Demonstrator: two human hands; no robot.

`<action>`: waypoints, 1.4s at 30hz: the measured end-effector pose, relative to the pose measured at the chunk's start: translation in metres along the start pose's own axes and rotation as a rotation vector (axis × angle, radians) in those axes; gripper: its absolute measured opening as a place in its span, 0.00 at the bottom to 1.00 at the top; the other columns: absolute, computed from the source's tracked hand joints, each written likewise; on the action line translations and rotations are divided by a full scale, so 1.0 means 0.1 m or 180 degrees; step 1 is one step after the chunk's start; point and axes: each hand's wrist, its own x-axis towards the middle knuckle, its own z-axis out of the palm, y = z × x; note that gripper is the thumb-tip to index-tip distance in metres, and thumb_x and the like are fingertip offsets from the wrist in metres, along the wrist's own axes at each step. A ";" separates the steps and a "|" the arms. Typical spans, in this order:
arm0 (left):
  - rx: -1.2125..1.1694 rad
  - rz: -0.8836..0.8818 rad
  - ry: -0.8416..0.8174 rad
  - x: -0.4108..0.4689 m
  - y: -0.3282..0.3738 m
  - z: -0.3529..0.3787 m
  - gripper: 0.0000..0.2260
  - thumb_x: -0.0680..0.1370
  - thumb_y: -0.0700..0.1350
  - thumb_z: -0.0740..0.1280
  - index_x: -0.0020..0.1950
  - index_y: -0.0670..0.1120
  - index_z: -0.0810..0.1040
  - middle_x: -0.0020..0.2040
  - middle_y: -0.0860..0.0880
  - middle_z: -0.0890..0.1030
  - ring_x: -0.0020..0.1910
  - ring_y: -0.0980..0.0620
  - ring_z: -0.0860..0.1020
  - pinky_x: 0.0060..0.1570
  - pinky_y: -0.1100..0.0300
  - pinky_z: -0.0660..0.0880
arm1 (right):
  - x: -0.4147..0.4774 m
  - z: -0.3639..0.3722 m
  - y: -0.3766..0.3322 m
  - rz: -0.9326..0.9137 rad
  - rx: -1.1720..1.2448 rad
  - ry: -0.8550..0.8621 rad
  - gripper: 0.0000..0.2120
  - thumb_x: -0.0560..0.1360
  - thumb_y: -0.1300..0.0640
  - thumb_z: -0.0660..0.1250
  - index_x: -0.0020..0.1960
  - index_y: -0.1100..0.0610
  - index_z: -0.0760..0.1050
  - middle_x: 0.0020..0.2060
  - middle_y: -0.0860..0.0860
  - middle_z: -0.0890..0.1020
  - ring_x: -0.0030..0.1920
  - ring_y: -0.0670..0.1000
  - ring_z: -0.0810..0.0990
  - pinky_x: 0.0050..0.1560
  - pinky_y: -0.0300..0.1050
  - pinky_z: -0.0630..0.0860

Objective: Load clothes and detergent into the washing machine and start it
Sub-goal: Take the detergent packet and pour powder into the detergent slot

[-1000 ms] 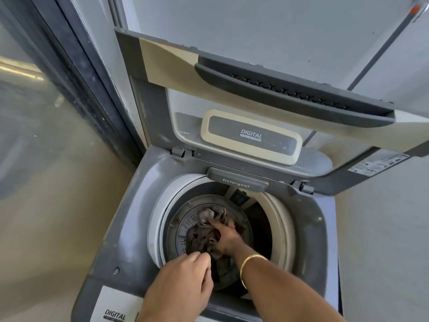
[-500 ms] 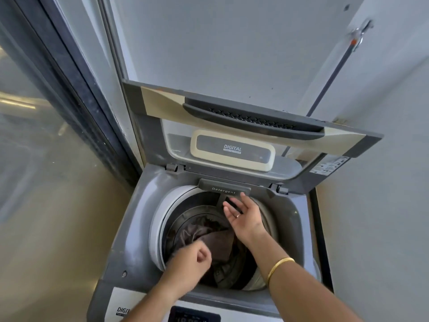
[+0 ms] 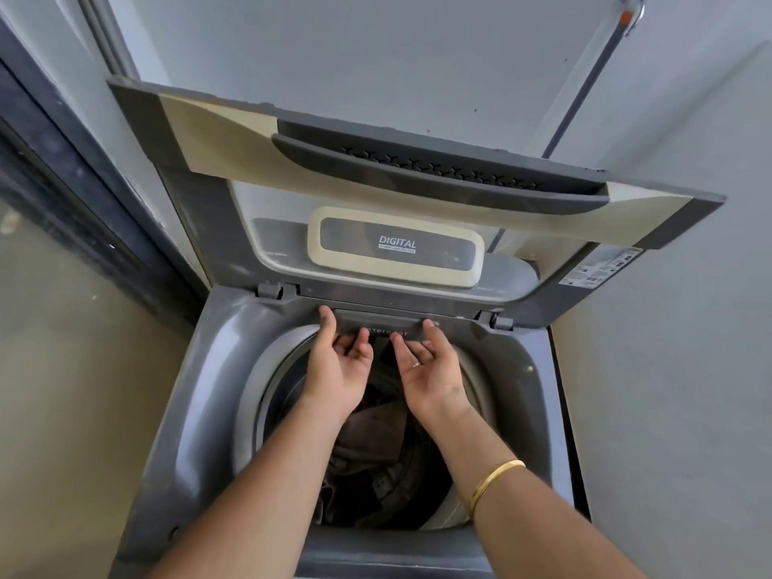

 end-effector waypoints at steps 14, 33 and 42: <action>0.0071 0.0170 -0.0313 0.16 -0.08 -0.10 0.18 0.82 0.58 0.76 0.60 0.45 0.82 0.44 0.49 0.81 0.38 0.55 0.76 0.38 0.65 0.79 | 0.32 -0.27 0.16 -0.0383 -0.0216 -0.0228 0.34 0.78 0.50 0.80 0.76 0.63 0.70 0.39 0.55 0.83 0.53 0.60 0.91 0.56 0.46 0.89; 0.0395 0.0113 0.0152 -0.25 -0.11 -0.40 0.13 0.83 0.54 0.77 0.50 0.44 0.84 0.43 0.47 0.85 0.40 0.53 0.82 0.40 0.63 0.83 | -0.02 -0.53 0.26 -0.0053 -0.0367 -0.0011 0.15 0.83 0.58 0.73 0.67 0.61 0.75 0.48 0.62 0.82 0.56 0.64 0.87 0.52 0.48 0.89; 0.0743 -0.0227 0.0365 -0.24 -0.22 -1.01 0.23 0.81 0.57 0.73 0.69 0.42 0.80 0.52 0.40 0.91 0.50 0.46 0.88 0.40 0.55 0.89 | -0.50 -0.58 0.26 0.0274 -0.0588 0.0120 0.14 0.78 0.53 0.75 0.59 0.60 0.79 0.42 0.59 0.83 0.34 0.56 0.86 0.47 0.52 0.88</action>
